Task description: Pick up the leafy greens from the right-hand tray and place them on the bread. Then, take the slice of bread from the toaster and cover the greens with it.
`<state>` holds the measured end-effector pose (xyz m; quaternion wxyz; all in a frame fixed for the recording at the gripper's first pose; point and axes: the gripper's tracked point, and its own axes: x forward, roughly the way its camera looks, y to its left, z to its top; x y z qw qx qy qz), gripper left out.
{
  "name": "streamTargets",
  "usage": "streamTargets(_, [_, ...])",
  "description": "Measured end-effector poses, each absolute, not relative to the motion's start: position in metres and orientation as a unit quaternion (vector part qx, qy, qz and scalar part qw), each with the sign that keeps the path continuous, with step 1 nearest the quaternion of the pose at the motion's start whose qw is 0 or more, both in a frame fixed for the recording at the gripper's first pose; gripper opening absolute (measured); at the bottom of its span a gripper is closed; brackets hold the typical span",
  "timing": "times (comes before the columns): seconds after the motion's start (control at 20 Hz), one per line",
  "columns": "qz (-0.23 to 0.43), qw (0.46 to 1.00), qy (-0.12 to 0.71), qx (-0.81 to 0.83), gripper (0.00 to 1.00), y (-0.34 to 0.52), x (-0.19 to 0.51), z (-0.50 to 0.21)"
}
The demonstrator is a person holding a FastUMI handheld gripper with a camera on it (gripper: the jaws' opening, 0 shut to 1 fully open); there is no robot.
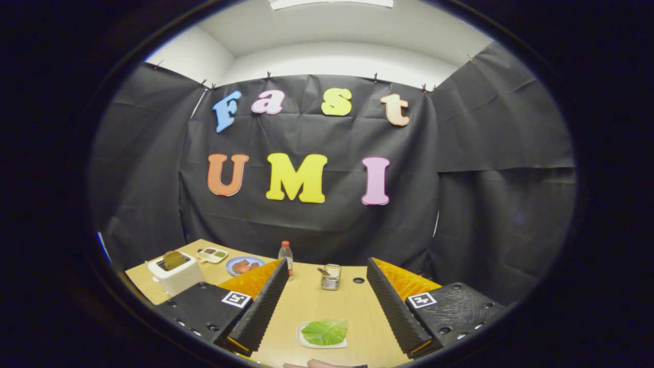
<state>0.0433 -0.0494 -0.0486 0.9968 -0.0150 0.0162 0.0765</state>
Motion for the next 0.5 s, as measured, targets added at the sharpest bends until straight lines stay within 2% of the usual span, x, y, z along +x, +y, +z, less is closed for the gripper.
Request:
streamTargets(0.2, [0.094, 0.995, 0.029, -0.025, 0.95, -0.058, 0.061, -0.074])
streamTargets(0.5, [0.127, 0.986, 0.101, -0.041, 0.95, -0.069, 0.113, -0.158])
